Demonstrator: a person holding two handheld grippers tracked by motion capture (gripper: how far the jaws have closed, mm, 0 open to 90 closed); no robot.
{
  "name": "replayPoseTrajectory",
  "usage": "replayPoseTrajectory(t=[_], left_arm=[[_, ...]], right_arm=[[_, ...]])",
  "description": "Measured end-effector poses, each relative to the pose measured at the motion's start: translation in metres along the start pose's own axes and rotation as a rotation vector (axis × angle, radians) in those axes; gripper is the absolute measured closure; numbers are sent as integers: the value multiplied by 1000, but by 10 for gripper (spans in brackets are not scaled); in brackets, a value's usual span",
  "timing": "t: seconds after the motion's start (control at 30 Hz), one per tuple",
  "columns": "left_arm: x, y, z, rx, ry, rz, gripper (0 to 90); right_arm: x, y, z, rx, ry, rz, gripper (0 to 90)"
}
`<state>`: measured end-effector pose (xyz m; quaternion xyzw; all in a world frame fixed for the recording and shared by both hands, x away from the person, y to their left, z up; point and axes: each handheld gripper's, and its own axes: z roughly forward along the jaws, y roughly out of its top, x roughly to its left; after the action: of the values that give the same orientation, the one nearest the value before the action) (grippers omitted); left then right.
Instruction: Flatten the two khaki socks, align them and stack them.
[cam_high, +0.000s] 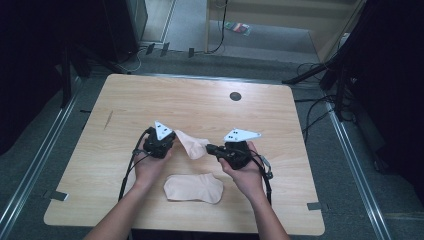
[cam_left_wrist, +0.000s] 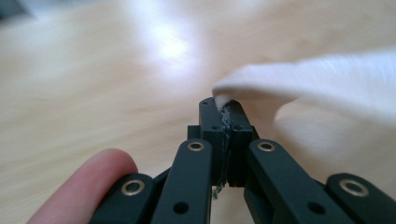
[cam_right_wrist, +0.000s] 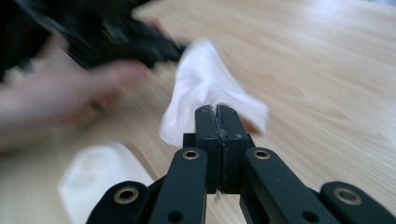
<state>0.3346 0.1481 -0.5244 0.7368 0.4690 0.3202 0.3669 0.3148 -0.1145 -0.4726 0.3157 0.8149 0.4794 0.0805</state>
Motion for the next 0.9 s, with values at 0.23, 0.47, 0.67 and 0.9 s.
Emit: replayPoseTrajectory(t=[0.23,0.47,0.67,0.9], left_arm=[[-6,-25,-10,-41,106,179,839],[-1,-39,-21,-15,-34,139,590],[21,-36,-39,-111,-192,16,483],[39,-28,-22,-60,-158,-173,488]], right_arm=[[-11,-20,29,146,-100,-45,900],[-24,-31,34,183,-248,-62,626],[-29,-32,19,73,-299,80,553],[-15,-39,29,85,-232,171,567]])
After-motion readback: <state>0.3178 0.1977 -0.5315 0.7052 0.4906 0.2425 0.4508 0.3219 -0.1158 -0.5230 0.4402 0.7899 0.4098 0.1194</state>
